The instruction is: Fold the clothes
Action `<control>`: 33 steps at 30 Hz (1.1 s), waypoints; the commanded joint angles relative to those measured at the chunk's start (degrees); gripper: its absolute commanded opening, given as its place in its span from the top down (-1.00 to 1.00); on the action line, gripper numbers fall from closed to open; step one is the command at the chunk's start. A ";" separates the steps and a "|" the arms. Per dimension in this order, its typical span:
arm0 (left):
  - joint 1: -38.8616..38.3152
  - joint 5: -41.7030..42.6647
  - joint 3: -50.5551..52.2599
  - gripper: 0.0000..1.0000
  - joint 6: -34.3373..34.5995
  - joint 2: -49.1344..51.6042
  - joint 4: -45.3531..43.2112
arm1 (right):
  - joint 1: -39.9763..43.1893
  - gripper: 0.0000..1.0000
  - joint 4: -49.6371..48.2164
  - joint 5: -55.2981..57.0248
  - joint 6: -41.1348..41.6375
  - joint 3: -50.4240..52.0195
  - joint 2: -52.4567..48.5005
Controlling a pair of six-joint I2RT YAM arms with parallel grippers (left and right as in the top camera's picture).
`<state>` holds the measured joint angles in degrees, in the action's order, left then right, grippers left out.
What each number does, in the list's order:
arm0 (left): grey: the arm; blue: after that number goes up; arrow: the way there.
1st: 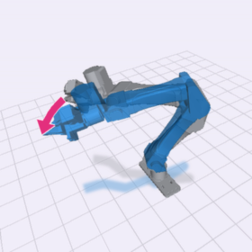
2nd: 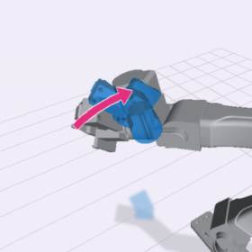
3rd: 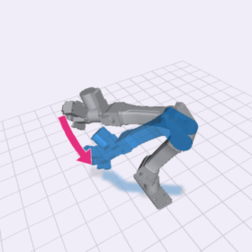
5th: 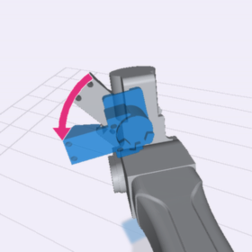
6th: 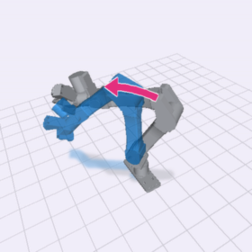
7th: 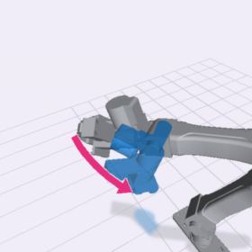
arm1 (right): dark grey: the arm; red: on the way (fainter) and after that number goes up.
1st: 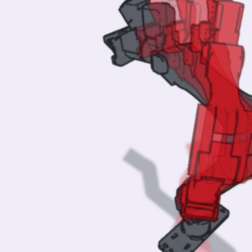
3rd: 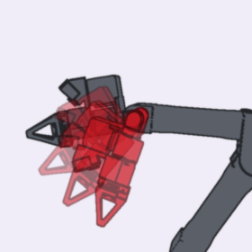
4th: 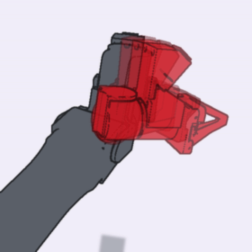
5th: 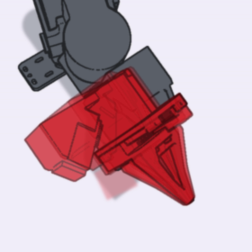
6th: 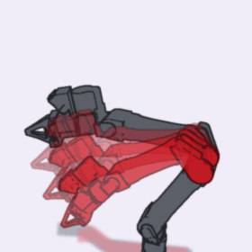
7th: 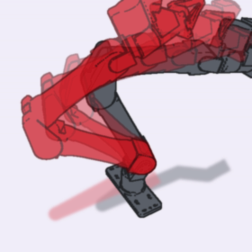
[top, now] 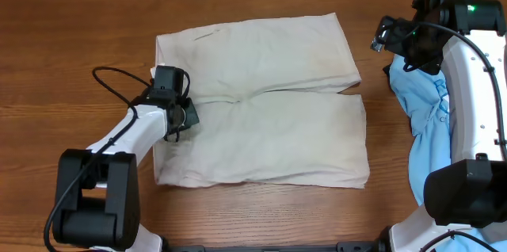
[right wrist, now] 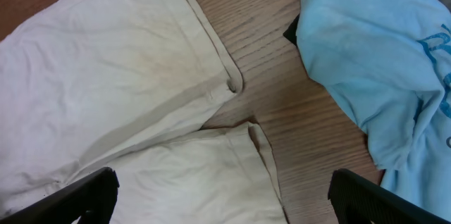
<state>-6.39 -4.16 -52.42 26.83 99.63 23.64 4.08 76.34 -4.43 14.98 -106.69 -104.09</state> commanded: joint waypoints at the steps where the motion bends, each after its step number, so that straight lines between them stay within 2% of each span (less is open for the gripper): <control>1: 0.00 -4.00 0.94 0.92 -0.31 5.09 -4.94 | 0.02 -1.00 -0.13 0.50 0.04 -0.15 0.15; 4: 0.04 -3.91 0.87 0.92 -1.64 9.07 -10.69 | 0.02 -1.00 -0.13 0.50 0.07 -0.15 0.15; 7: 0.04 -3.91 -0.44 0.92 -2.60 10.25 -12.00 | 0.02 -1.00 -0.13 0.50 0.07 -0.15 0.15; 10: 0.04 -3.45 -4.55 0.92 -3.32 8.24 -7.82 | 0.02 -1.00 -0.13 0.50 0.04 -0.15 0.15; 14: 0.02 -3.45 -13.53 0.91 -3.30 1.92 3.91 | 0.02 -1.00 -0.13 0.50 0.07 -0.15 0.15; 15: 0.02 -3.45 -16.09 0.87 -3.28 -0.11 7.69 | 0.02 -1.00 -0.13 0.50 0.07 -0.15 0.15; 17: 0.02 -3.28 -21.16 0.66 -2.34 -3.98 16.41 | 0.02 -1.00 -0.13 0.50 0.04 -0.15 0.15; 21: 0.04 -2.10 -27.89 0.51 -0.83 -12.02 33.05 | 0.02 -1.00 -0.13 0.50 0.04 -0.15 0.15; 23: 0.04 -0.09 -28.41 0.44 -0.81 -16.68 38.25 | 0.02 -1.00 -0.13 0.50 0.04 -0.15 0.15; 33: 0.00 7.45 -28.30 -0.18 0.44 -32.87 52.85 | 0.02 -1.00 -0.13 0.50 0.04 -0.15 0.15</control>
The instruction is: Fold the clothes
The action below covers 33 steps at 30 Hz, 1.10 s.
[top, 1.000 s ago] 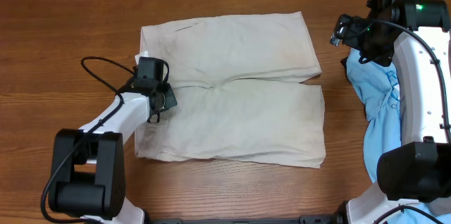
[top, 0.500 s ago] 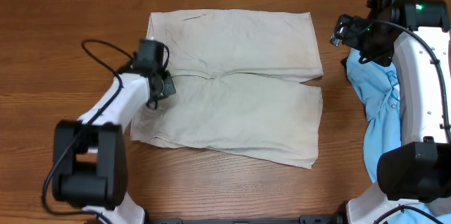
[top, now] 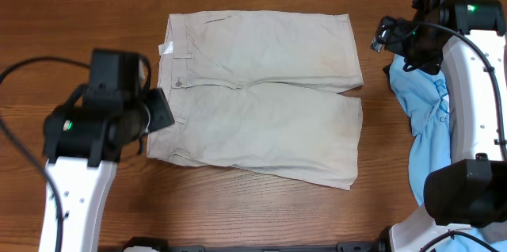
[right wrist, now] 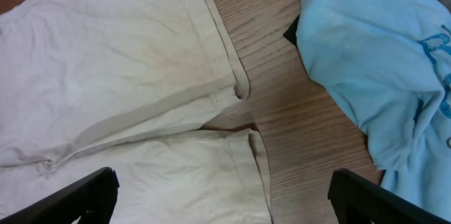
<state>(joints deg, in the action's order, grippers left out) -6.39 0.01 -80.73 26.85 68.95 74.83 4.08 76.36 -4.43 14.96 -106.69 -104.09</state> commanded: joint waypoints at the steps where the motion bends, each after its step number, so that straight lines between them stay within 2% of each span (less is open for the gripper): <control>1: 0.00 3.26 0.00 -0.23 0.39 -2.75 2.97 | 0.02 -1.00 -0.15 0.50 0.09 -0.15 0.15; 7: 0.00 2.78 0.81 -0.34 0.31 -3.08 9.44 | 0.02 -1.00 -1.53 -2.16 0.31 -0.15 0.15; 11: 0.00 2.89 3.69 -0.42 0.22 -3.06 8.31 | 0.02 -1.00 -0.44 -3.37 0.24 -0.15 0.15; 14: 0.00 3.72 5.97 -0.41 0.24 -3.06 6.88 | 0.02 -1.00 2.67 -4.98 0.04 -0.17 0.15; 15: 0.00 4.35 6.67 -0.39 0.28 -3.06 6.75 | 0.02 -0.93 4.26 -5.18 -0.17 -0.17 0.15; 16: 0.00 4.96 7.21 -0.35 0.55 -3.06 6.80 | 0.00 -0.70 5.62 -5.11 -0.22 -0.17 0.15; 18: 0.00 5.62 7.78 -0.29 0.59 -3.06 6.80 | 0.00 -0.10 8.96 -5.16 -0.31 -0.17 0.42; 21: 0.00 5.35 7.85 -0.30 0.57 -3.13 6.75 | -0.81 0.43 14.69 -5.81 -0.07 -0.17 1.33; 24: 0.00 5.40 7.87 -0.32 0.59 -3.13 6.84 | -2.95 0.65 19.02 -5.86 1.42 -0.17 3.87; 28: 0.00 4.83 7.89 -0.37 0.57 -3.08 6.75 | -6.88 0.80 20.70 -5.53 7.34 0.31 10.73; 33: 0.00 2.84 7.91 -0.43 0.39 -3.08 7.30 | -13.16 0.76 20.70 -4.79 17.51 7.21 23.45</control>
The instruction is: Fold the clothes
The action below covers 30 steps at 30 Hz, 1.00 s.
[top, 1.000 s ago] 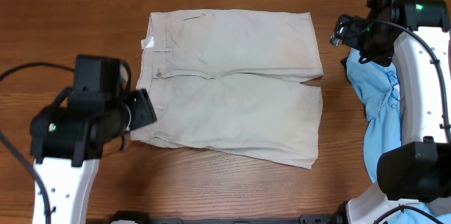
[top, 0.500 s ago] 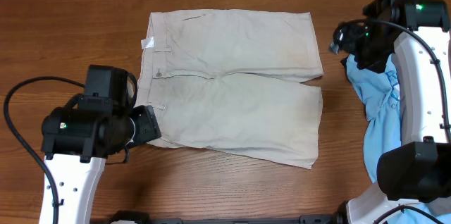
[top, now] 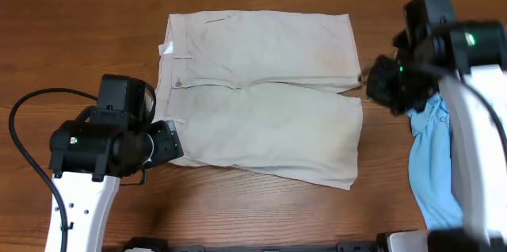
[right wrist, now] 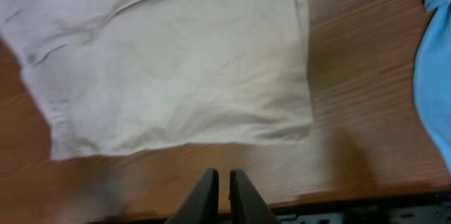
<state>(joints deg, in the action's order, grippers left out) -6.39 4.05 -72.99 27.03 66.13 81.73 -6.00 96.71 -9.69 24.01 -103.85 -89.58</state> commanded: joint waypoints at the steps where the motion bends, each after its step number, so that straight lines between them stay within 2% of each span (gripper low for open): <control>1: 0.00 -1.18 0.22 -0.44 0.22 -0.26 0.61 | -4.09 0.74 0.33 1.49 10.43 6.47 11.13; 5: 0.00 -1.05 0.70 -0.50 0.24 -0.26 0.70 | -7.61 0.62 -0.94 5.16 16.65 16.15 18.16; 7: 0.00 -1.07 1.05 -0.53 0.22 -0.24 0.46 | -9.03 0.42 -3.17 5.11 19.21 22.56 20.74; 11: 0.00 -1.03 1.86 -0.63 0.46 -0.24 -0.61 | -10.19 0.16 -9.40 4.68 23.43 35.15 22.49; 14: 0.00 -1.05 2.54 -0.69 0.46 -0.24 -1.29 | -10.19 0.10 -17.11 2.73 24.30 45.09 21.73; 16: 0.00 -1.07 3.41 -0.71 0.44 -0.24 -1.44 | -10.08 -0.15 -25.57 1.22 25.83 52.81 20.02; 18: 0.00 -1.31 3.89 -0.71 0.44 -0.24 -1.53 | -10.01 -0.29 -29.90 1.49 27.52 56.41 18.47; 23: 0.00 -1.66 5.42 -0.77 0.46 -0.24 -3.32 | -10.01 -0.30 -36.39 0.92 30.29 61.57 14.25; 30: 0.00 -1.66 7.54 -0.84 0.46 -0.20 -4.72 | -10.01 -0.39 -40.76 0.48 33.59 64.57 9.75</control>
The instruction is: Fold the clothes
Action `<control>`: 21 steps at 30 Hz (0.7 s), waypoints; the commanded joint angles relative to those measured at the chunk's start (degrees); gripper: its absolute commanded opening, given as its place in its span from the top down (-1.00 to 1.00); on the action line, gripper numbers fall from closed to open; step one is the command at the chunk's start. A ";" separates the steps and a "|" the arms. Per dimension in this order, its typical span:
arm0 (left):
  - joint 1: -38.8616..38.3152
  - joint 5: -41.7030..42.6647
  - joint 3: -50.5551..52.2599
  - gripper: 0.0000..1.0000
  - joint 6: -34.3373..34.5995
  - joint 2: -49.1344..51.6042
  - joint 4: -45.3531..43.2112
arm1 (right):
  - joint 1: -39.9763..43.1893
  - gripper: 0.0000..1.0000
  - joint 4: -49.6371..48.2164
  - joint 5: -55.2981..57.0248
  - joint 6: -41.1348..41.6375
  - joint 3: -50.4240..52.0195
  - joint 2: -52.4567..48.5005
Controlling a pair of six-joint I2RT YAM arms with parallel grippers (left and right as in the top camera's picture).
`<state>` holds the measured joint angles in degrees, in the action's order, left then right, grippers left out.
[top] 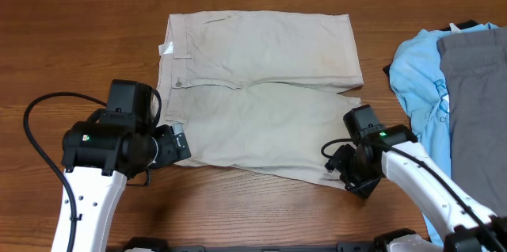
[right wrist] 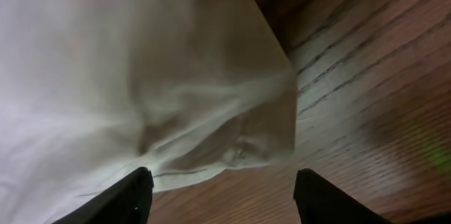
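Beige shorts (top: 261,93) lie flat on the wooden table, waistband to the left and legs to the right. My left gripper (top: 176,144) is at the near corner of the waistband; the overhead view does not show how its jaws stand. My right gripper (top: 347,173) is low at the near leg's hem corner. In the right wrist view that gripper (right wrist: 224,182) is open wide, with the hem corner (right wrist: 246,146) just ahead of its fingers (right wrist: 134,192) on the wood. Nothing is held between them.
A light blue shirt (top: 418,74) and a grey garment (top: 475,85) are heaped at the right edge of the table (top: 79,46). The left arm's black cable (top: 36,113) loops over the table at the left.
My right gripper was shut and high over the near leg; now it is open and down at that leg's hem corner. The left gripper has barely shifted at the waistband corner.
First the shorts lay rumpled with my left gripper on the waistband and my right gripper open by the blue shirt. Then the shorts lay spread flat. Later the left gripper sat at the near waistband corner and the right hung shut above the near leg, now open at its hem.
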<state>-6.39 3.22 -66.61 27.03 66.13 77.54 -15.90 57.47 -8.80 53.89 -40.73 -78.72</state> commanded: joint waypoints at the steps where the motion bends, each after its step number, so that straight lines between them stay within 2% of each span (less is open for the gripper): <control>1: 0.00 -0.81 1.40 -0.84 0.46 -0.20 -0.74 | -0.11 -0.39 -2.73 -0.37 5.11 2.14 -1.49; 9: 0.00 -0.83 1.75 -0.85 0.46 -0.17 -1.33 | -0.11 -0.39 -10.54 -0.26 9.86 7.52 -2.05; 12: 0.00 -0.87 1.75 -0.85 0.46 -0.17 -1.55 | -0.11 -0.21 -10.73 0.59 9.81 7.67 -2.03; 15: 0.00 -1.40 1.75 -0.80 0.48 -0.17 -1.92 | -0.11 0.13 -10.67 1.22 9.60 7.67 -2.03; 17: 0.00 -3.82 1.75 -0.74 1.92 -0.13 -2.36 | -0.11 0.26 -10.69 1.20 9.27 7.67 -2.03; 21: 0.00 -7.69 2.64 -0.72 8.11 0.11 -3.87 | -0.11 0.28 -10.51 1.01 8.70 7.67 -2.05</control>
<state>-6.39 -0.27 -65.17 29.63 66.13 74.67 -15.86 48.05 -8.93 62.98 -34.52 -80.23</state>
